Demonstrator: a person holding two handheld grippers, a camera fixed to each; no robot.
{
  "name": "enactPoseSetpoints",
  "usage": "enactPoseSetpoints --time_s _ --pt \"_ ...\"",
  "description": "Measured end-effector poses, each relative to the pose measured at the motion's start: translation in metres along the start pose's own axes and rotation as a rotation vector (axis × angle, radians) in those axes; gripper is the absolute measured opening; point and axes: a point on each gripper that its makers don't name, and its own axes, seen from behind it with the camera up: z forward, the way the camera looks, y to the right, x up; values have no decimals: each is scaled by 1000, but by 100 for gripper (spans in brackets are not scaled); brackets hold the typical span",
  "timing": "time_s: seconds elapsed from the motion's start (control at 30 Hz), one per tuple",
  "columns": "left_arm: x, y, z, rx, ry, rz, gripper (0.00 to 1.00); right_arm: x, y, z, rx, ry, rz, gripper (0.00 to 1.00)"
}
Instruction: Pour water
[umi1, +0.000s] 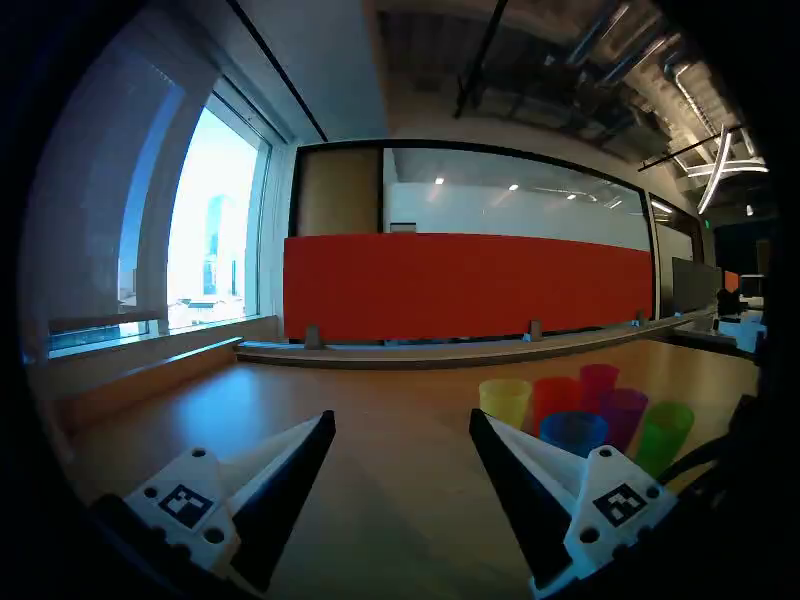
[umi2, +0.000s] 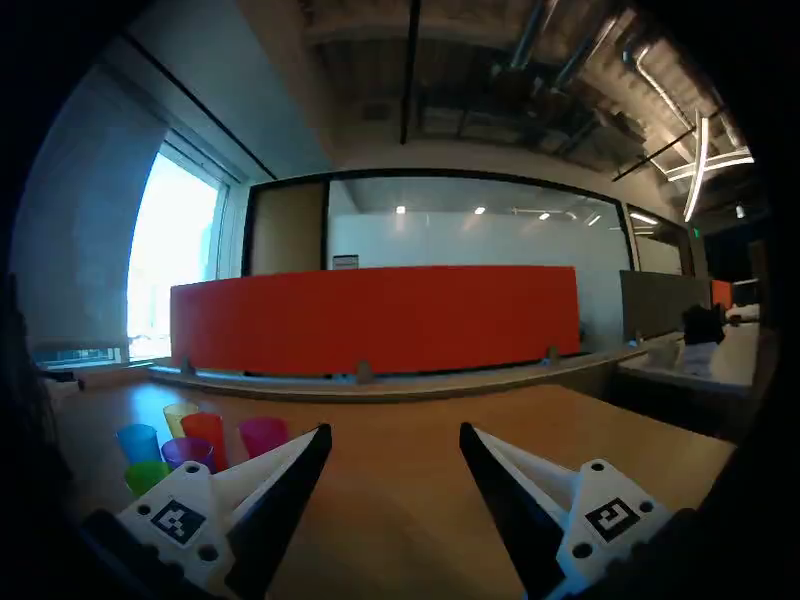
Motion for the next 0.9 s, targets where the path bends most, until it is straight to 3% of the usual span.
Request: enactPoseSetpoints --time_s 0.4,0.9 --pt "0 0 0 0 0 0 100 -16 11 5 -9 -34 -1 99" --pt "-1 0 0 0 0 -1 100 -18 6 6 -4 -48 -40 99"
